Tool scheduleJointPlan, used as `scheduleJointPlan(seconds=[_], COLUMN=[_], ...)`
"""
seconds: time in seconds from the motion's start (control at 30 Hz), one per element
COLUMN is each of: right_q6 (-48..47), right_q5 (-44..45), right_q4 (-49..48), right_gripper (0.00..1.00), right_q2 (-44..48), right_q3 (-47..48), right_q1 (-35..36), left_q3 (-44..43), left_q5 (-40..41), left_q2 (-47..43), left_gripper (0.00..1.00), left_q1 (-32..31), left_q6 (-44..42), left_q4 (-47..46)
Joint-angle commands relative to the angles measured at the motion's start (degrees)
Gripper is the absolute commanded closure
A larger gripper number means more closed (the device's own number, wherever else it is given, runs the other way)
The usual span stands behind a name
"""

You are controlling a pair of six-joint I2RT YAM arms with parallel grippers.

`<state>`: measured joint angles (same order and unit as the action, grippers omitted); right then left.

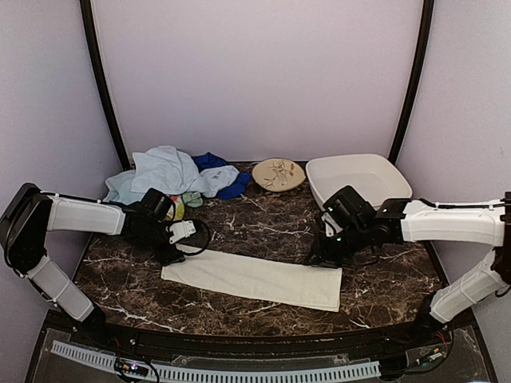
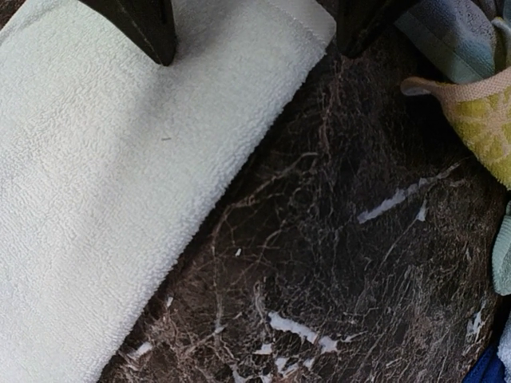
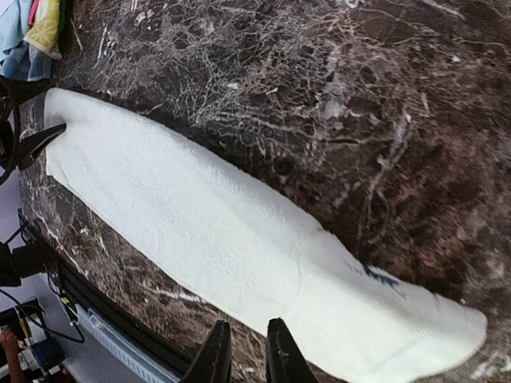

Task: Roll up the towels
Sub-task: Smooth out the towel at the center of the board.

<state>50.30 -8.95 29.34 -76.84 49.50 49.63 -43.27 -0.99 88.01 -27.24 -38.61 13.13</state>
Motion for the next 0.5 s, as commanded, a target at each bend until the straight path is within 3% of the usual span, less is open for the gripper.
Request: scheduleJointPlan(seconds=[0.0,0.2,0.47], right_q6=[0.99,7.24,7.24], right_q5=[-2.91,-2.97,-2.97], right_q4=[-13.35,-26.62,-26.24], right_gripper=[0.87,0.93,0.93], right_q2=[-6.78,-8.00,-7.24], right_q3=[-1.25,-10.05,-17.00], right_q1=[-0.58,-3.10,-4.89], left_q3=[0.75,0.74,1.03], left_q5=[2.61,2.53,2.59], left_q2=[-0.30,-0.14,-0.54], left_gripper=[0.29,0.29,0.29], left_q1=[0.06,-0.06,-0.16], left_q6=[-1.37,-1.41,-1.52], left_q4=[1.58,1.39,1.12])
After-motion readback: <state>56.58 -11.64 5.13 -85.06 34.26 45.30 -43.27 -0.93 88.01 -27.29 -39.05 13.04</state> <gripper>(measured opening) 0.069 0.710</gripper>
